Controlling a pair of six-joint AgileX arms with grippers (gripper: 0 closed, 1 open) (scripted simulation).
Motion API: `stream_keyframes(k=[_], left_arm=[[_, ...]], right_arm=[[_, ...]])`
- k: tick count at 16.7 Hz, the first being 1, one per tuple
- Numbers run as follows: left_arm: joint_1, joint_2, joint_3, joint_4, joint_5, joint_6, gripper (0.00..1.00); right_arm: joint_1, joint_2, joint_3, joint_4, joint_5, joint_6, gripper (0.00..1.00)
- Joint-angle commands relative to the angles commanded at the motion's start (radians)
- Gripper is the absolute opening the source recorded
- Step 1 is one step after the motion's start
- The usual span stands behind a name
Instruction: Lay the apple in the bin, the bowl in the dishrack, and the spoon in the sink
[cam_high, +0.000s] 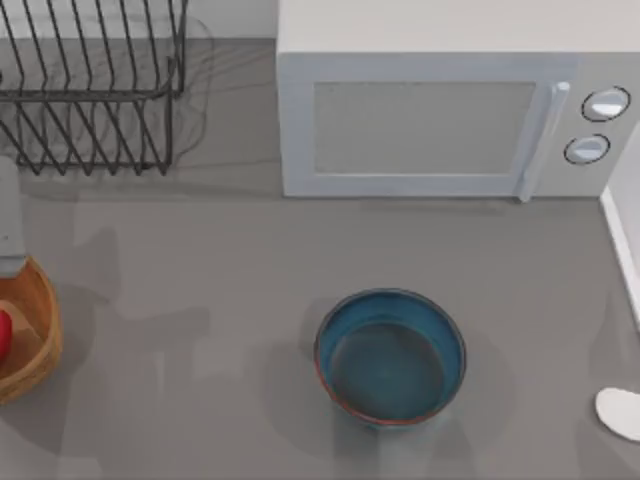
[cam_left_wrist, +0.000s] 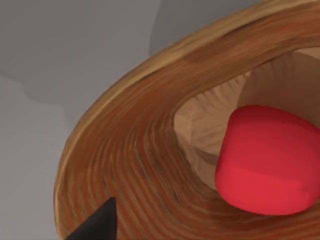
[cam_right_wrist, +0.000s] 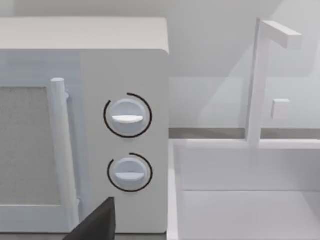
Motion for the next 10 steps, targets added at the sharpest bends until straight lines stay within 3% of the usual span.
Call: stream_keyframes(k=[10], left_arm=[[-0.047, -0.898, -0.639, 0.52, -0.031, -0.934, 1.0]], right_arm=[[0.0, 0.0, 0.0, 0.0, 0.0, 0.0, 1.0]])
